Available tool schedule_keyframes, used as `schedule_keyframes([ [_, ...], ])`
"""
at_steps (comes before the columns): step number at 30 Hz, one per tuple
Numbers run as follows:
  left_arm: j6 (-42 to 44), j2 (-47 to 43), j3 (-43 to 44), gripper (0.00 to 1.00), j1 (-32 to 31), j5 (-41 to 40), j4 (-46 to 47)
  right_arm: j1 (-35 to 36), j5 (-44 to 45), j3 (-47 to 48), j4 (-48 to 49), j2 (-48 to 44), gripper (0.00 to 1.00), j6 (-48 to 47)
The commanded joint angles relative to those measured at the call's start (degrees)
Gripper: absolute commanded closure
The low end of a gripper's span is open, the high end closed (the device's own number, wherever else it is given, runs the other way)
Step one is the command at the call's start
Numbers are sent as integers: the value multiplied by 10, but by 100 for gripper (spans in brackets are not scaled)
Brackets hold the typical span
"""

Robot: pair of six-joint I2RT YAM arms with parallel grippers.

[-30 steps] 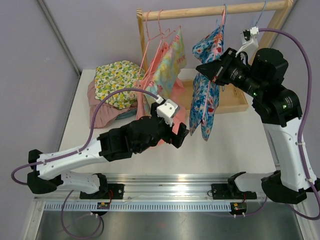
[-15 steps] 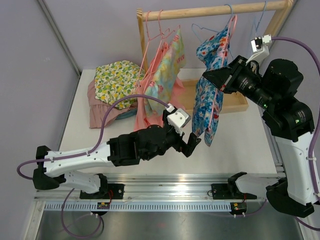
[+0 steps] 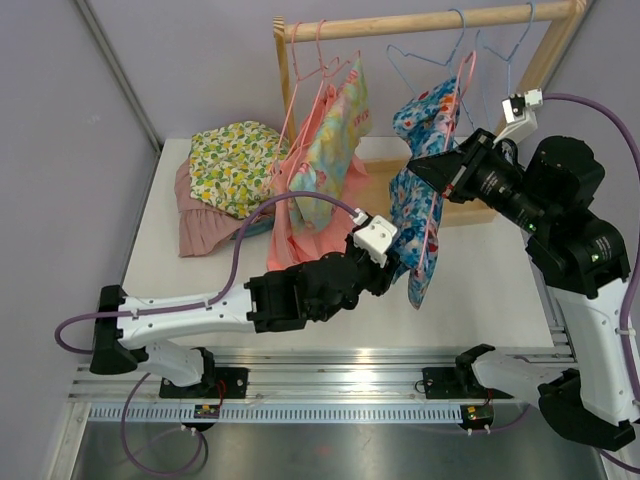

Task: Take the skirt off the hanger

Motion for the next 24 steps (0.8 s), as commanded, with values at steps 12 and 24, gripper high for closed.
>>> schedule_keyframes([
  [12,-56,41,-142,100,-3,4,119,3,-17,54,27,-16,100,2],
  [24,-123,172,-205,100,-1,39,168,3,-35,84,9,-3,100,12],
])
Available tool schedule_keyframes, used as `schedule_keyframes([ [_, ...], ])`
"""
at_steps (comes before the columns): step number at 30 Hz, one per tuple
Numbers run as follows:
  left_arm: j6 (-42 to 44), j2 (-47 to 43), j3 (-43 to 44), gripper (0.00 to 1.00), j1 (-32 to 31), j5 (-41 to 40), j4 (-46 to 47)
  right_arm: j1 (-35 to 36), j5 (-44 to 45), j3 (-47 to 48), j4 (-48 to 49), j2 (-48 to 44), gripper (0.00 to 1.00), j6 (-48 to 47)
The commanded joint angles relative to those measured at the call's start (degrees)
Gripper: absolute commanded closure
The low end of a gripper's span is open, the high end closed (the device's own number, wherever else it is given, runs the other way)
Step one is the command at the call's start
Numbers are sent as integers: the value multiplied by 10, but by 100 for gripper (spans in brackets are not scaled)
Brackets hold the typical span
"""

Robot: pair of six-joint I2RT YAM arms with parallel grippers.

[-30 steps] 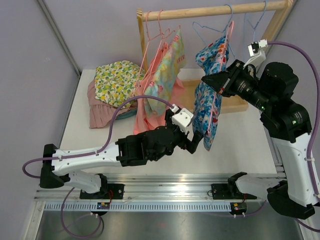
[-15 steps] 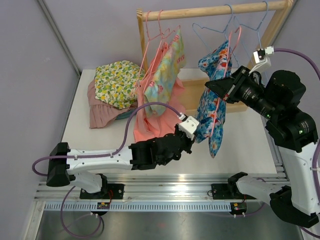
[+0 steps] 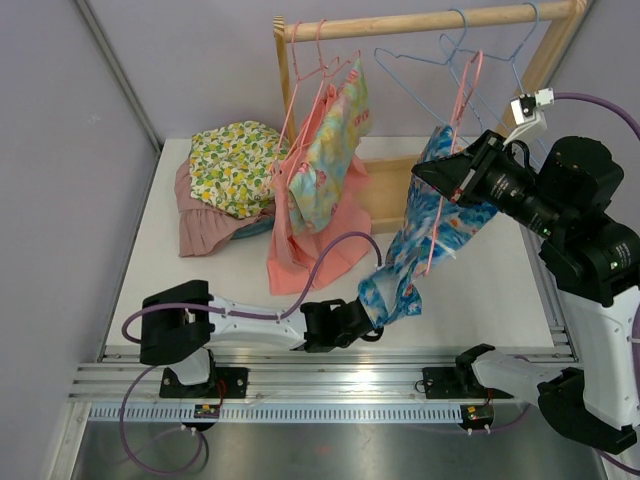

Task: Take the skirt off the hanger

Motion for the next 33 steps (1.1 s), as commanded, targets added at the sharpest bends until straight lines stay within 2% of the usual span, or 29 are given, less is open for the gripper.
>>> schedule_keyframes([
  [1,-37,23,-33,100,2,16,11,3,-22,34,68,-6,100,10],
  [10,-46,23,-52,100,1,15,23,3,-41,7,112,23,100,25],
  [16,-43,11,-63,100,-4,1,34,2,-74,6,148,101,100,33],
  [24,-39,25,-105,100,-3,-14,83,0,-83,144,149,251,100,17],
  [29,-38,38,-107,100,-3,-10,97,-25,-121,234,166,356,100,44],
  [33,-36,34,-116,100,-2,-10,108,-67,-152,243,202,397,100,78],
])
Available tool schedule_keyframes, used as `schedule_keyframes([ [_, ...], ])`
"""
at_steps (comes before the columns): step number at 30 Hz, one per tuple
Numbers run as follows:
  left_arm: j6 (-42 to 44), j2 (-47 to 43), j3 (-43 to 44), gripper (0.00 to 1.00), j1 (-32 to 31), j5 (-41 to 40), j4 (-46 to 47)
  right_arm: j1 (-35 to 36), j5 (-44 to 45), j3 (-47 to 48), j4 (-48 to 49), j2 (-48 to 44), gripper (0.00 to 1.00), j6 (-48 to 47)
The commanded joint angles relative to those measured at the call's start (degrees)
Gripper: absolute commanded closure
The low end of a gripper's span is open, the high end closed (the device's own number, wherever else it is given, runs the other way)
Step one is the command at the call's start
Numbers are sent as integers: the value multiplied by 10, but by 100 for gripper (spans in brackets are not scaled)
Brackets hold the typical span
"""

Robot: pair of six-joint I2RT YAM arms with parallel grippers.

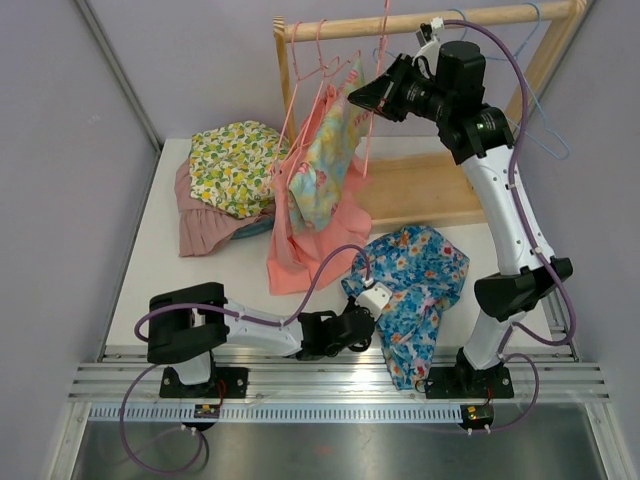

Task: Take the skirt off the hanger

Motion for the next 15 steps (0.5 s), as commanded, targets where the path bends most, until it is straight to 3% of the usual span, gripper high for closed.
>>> schedule_keyframes([
  [1,-2,0,-9,100,0,-21,60,-33,-42,29,60,23,100,31],
  [9,-4,5,-8,100,2,-12,63,-58,-18,-4,49,19,100,3],
  [15,-9,2,7,100,2,-16,37,-67,48,-62,-5,-48,100,-44],
])
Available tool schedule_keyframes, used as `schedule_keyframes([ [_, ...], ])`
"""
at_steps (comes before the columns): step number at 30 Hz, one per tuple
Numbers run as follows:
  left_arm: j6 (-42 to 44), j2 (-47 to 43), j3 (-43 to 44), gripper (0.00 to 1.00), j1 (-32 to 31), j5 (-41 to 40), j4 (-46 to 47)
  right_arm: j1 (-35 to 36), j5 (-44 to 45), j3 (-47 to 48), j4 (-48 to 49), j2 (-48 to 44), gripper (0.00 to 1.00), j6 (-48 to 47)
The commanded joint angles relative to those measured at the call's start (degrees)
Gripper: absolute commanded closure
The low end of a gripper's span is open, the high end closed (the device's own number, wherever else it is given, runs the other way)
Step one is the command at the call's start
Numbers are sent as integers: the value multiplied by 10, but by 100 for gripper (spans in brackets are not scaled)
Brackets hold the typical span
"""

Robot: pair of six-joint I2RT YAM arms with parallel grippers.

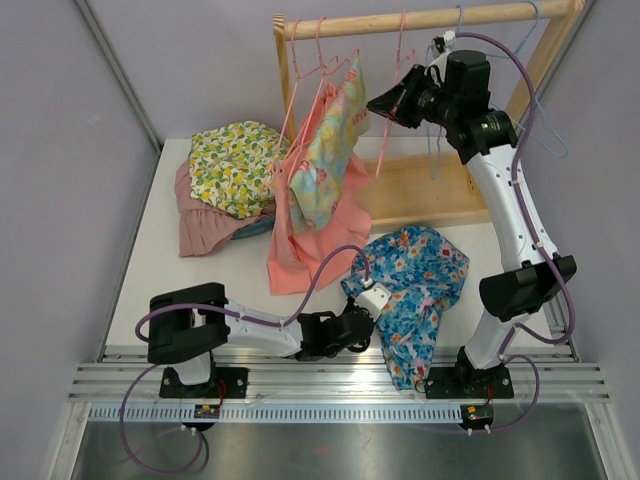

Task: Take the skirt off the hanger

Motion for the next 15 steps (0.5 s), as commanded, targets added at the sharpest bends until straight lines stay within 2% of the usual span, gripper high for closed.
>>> schedule_keyframes([
  [1,-9,-8,21,100,2,-19,6,-10,67,-29,-25,-84,100,-45],
  [2,-10,-13,22,100,2,-26,-2,-15,81,-39,-31,-97,94,-51],
  [3,-11,-20,29,100,2,-27,-11,-16,109,-50,-41,-120,83,-55],
  [5,-8,-41,37,100,1,-33,-41,-17,127,-79,-46,-142,41,-75],
  [6,-8,-49,43,100,1,-37,-53,-17,133,-85,-51,-159,12,-82],
  [9,-8,-91,68,100,0,-53,-125,-17,124,-98,-55,-182,2,-97],
  [14,-2,-203,122,100,-11,-106,-305,-16,17,-121,-11,-258,1,-51],
  [15,-1,-252,137,100,-13,-116,-338,-13,-4,-119,3,-281,0,-24],
])
